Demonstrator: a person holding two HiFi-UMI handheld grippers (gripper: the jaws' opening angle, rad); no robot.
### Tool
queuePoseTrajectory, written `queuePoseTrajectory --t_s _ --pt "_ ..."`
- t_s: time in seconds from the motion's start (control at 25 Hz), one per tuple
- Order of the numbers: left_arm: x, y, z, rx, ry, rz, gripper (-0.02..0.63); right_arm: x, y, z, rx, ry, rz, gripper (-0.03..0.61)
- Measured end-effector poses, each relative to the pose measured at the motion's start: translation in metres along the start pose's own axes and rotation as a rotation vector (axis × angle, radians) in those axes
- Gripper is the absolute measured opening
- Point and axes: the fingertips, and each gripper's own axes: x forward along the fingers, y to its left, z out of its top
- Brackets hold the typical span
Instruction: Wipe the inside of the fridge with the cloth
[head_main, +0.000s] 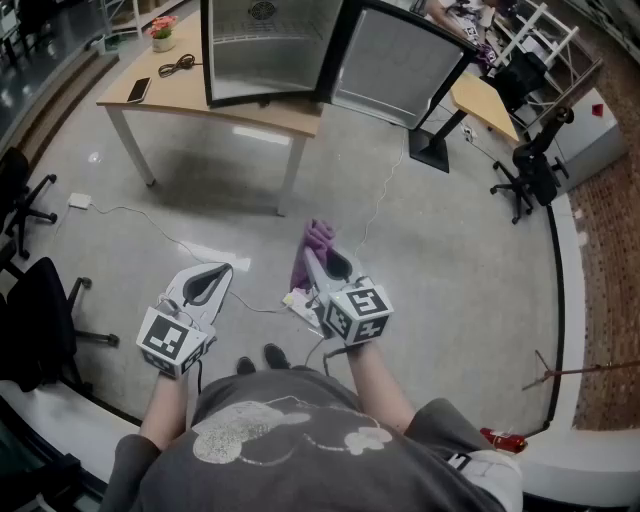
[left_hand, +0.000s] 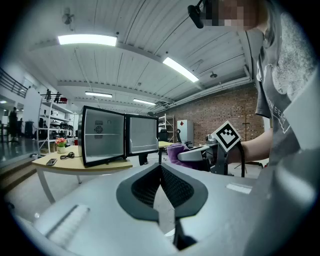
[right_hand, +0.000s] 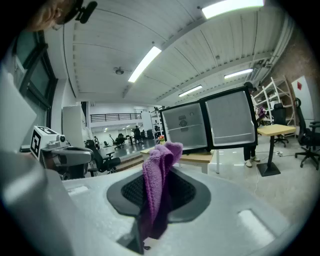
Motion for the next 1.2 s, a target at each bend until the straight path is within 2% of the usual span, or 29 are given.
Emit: queuePoseTrajectory --t_s 0.72,1.2 --pt "0.010 -0.010 -0.004 -0.005 0.013 -0.003 0.018 -0.007 -0.016 0.000 0.007 -0.006 -0.011 0.077" --pt "0.032 -0.002 0.003 0.005 0.009 0.085 0.018 -0.006 -0.051 0.011 0.073 -0.070 0.024 0.078"
